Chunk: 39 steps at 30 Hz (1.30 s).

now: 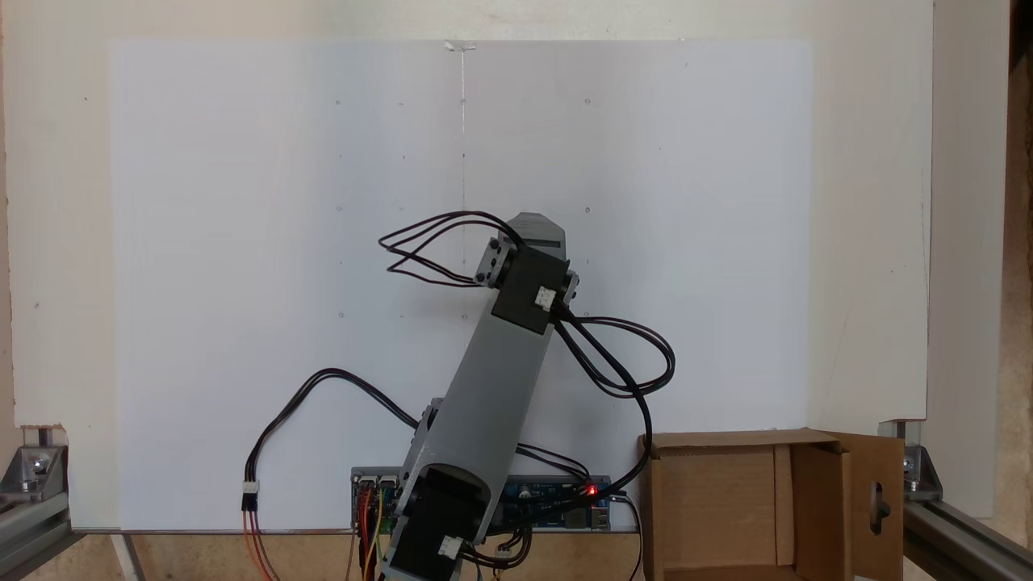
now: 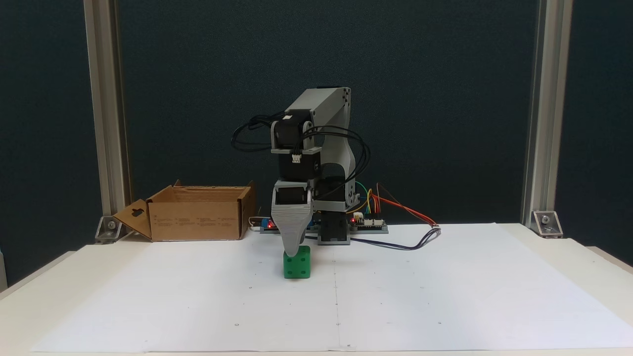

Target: Grasp a green dice and put it in the bin.

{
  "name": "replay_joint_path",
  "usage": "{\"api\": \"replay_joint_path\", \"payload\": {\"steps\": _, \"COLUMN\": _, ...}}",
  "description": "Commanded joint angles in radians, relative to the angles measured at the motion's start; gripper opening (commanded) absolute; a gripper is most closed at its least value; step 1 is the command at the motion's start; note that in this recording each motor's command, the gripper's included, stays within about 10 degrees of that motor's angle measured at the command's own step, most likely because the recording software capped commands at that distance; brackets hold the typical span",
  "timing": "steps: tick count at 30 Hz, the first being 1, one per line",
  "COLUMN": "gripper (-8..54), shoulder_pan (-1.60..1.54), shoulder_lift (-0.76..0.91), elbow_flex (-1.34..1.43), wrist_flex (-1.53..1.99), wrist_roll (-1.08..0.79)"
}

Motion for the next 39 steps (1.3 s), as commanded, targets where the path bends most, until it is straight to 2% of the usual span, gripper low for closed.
{"api": "replay_joint_path", "payload": {"steps": 1, "gripper": 44.6, "shoulder_pan": 0.000, "shoulder_lift": 0.003, "elbow_flex": -0.003, "wrist_flex": 0.000, "wrist_roll": -0.060}}
{"api": "replay_joint_path", "payload": {"steps": 19, "gripper": 44.0, "shoulder_pan": -0.002, "shoulder_lift": -0.003, "elbow_flex": 0.005, "wrist_flex": -0.025, "wrist_roll": -0.057}}
{"api": "replay_joint_path", "payload": {"steps": 39, "gripper": 43.3, "shoulder_pan": 0.000, "shoulder_lift": -0.087, "elbow_flex": 0.063, "wrist_flex": -0.175, "wrist_roll": -0.055}}
